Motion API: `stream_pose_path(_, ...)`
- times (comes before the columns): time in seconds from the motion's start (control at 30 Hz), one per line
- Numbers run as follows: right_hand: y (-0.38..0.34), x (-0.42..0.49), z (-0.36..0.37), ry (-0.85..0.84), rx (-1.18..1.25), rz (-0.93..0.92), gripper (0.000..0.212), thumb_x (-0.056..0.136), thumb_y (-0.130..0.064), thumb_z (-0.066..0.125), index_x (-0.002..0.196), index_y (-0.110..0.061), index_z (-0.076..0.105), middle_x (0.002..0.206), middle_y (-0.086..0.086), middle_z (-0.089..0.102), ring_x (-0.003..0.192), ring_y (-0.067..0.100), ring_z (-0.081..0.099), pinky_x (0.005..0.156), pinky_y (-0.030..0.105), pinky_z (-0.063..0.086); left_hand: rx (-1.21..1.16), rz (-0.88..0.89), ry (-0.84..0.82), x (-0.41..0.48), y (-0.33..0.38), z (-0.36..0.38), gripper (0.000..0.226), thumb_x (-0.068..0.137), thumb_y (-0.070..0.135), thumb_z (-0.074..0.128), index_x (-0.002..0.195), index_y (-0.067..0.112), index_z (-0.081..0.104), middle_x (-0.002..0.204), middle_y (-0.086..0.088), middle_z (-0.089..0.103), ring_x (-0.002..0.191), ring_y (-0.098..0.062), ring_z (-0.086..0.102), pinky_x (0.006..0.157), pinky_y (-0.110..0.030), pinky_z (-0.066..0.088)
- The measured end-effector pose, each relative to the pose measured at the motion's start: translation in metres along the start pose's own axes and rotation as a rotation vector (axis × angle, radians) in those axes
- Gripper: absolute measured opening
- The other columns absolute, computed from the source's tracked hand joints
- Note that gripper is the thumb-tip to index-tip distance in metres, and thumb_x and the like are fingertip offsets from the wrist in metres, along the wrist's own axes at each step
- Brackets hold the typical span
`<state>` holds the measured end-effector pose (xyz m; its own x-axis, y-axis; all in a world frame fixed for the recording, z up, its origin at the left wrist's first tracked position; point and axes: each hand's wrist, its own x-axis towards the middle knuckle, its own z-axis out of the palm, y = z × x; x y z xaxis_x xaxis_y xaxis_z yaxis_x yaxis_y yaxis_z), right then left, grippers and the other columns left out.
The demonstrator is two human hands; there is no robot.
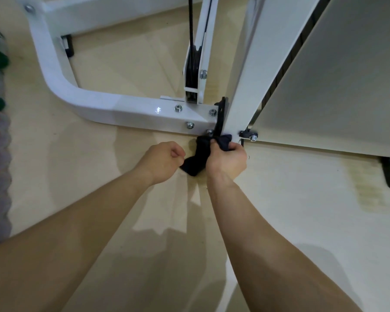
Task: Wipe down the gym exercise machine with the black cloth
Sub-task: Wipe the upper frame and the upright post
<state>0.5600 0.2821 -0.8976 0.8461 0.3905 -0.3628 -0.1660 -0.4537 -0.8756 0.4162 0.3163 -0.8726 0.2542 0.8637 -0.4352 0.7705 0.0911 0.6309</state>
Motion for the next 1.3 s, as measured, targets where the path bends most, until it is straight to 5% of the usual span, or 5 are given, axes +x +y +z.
stream_pose_path(0.17, -0.001, 0.006, -0.011, 0.118, 0.052, -0.069, 0.022, 0.081, -0.019, 0.078, 0.090, -0.017, 0.059, 0.091, 0.002, 0.068, 0.085, 0.019, 0.064, 0.079, 0.020, 0.046, 0.032, 0.047, -0.003, -0.004, 0.014, 0.001, 0.027, 0.098, 0.018, 0.052, 0.125, 0.021, 0.054, 0.098, 0.011, 0.061, 0.096, -0.018, 0.058, 0.088, -0.029, 0.047)
stream_pose_path(0.73, -0.036, -0.110, -0.158, -0.422, -0.324, -0.158, 0.021, 0.080, -0.040, 0.079, 0.084, -0.023, 0.067, 0.075, -0.010, 0.068, 0.073, 0.008, 0.066, 0.071, 0.035, 0.056, -0.374, -0.044, -0.077, -0.193, 0.044, 0.016, 0.061, 0.100, 0.025, 0.059, 0.154, 0.035, 0.032, 0.124, 0.006, 0.059, 0.093, -0.012, 0.064, 0.090, -0.025, 0.045)
stream_pose_path(1.03, -0.221, -0.249, -0.331, -0.737, -0.367, -0.026, 0.038, 0.095, -0.051, 0.056, 0.084, -0.021, 0.075, 0.081, 0.003, 0.075, 0.082, 0.024, 0.073, 0.076, 0.046, 0.061, -0.495, -0.098, 0.078, -0.398, 0.190, -0.102, 0.005, 0.092, 0.024, 0.068, 0.095, 0.028, 0.071, 0.089, 0.012, 0.073, 0.086, -0.009, 0.069, 0.077, -0.023, 0.049)
stream_pose_path(1.17, -0.324, -0.300, -0.405, -0.823, -0.216, 0.072, 0.034, 0.099, -0.005, 0.039, 0.100, -0.006, 0.073, 0.098, 0.013, 0.074, 0.094, 0.026, 0.072, 0.076, 0.033, 0.061, -0.556, -0.128, 0.208, -0.482, 0.272, -0.162, 0.007, 0.091, 0.023, 0.064, 0.087, 0.027, 0.068, 0.080, 0.014, 0.068, 0.080, -0.009, 0.064, 0.071, -0.028, 0.051)
stream_pose_path(1.3, -0.401, -0.333, -0.466, -0.898, -0.426, -0.153, 0.034, 0.080, -0.011, 0.051, 0.101, -0.026, 0.072, 0.092, -0.009, 0.076, 0.086, 0.014, 0.073, 0.083, 0.040, 0.060, -0.543, -0.091, 0.300, -0.551, 0.338, -0.217, 0.021, 0.090, 0.014, 0.062, 0.080, 0.031, 0.068, 0.077, 0.019, 0.069, 0.079, -0.006, 0.064, 0.070, -0.016, 0.047)
